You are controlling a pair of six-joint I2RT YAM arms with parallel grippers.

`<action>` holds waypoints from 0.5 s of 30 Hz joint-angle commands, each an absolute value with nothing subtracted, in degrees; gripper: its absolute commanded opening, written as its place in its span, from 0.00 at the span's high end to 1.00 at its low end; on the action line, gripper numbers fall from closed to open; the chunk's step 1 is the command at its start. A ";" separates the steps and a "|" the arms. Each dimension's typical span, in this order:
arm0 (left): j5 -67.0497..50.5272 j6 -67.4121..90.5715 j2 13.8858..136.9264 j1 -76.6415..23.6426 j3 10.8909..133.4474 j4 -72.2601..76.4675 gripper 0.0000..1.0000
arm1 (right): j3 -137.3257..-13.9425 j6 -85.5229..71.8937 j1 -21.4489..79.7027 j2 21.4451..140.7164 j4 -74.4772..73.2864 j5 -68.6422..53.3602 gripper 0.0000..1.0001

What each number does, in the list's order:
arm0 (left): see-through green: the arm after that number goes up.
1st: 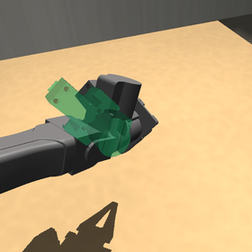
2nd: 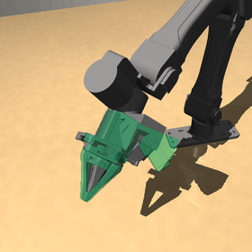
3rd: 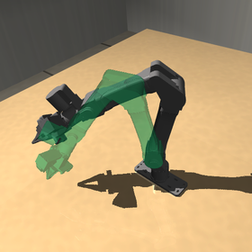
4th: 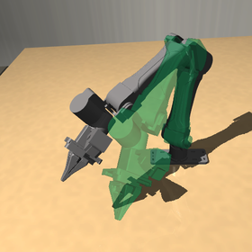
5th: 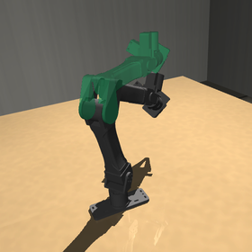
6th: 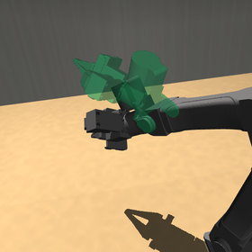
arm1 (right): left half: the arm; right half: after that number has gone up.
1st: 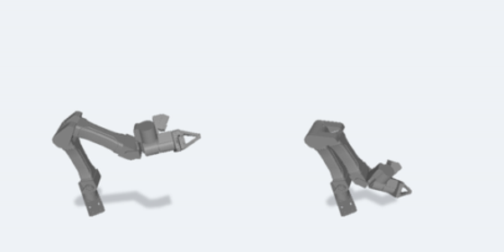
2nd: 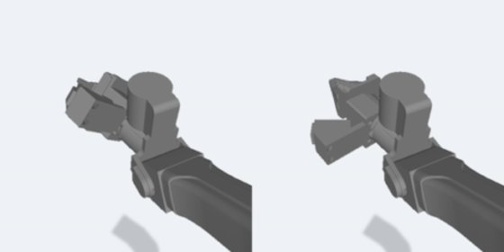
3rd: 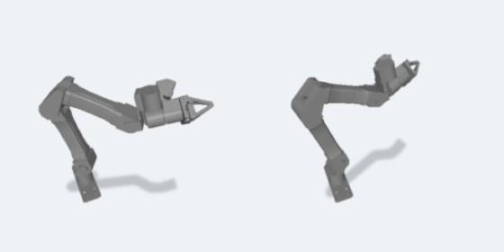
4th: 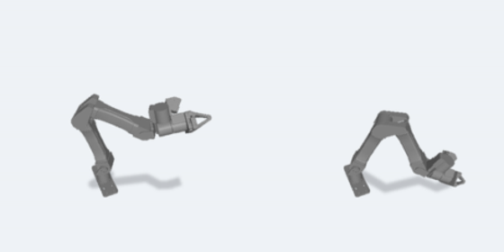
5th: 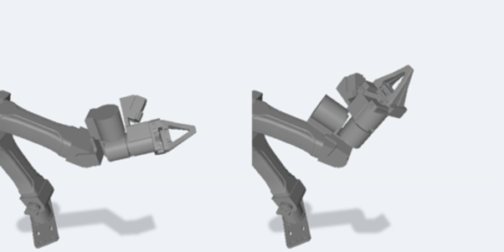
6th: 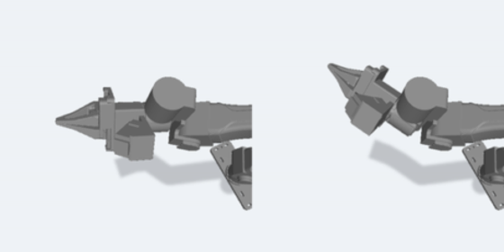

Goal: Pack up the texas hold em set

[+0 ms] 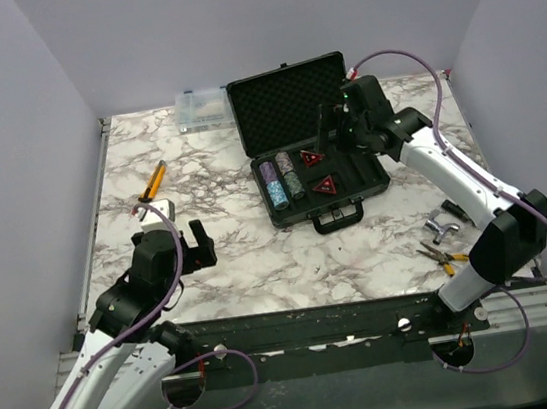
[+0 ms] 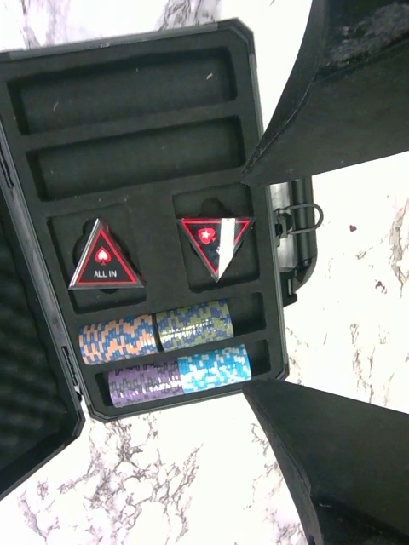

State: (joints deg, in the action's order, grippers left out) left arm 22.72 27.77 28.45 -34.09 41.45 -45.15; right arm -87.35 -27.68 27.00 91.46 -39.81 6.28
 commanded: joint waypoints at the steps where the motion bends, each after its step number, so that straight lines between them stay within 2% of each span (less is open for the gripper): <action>1: 13.72 23.15 31.85 -33.84 44.78 -44.48 0.02 | -83.41 -28.35 27.07 87.02 -38.41 11.17 0.00; 15: 4.56 18.30 46.05 -31.07 62.05 -41.28 0.03 | -76.32 -30.51 27.02 78.84 -40.25 13.35 0.00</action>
State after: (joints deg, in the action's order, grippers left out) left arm 10.02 20.60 41.60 -33.36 56.69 -43.59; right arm -77.08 -28.97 27.00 82.17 -39.13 11.03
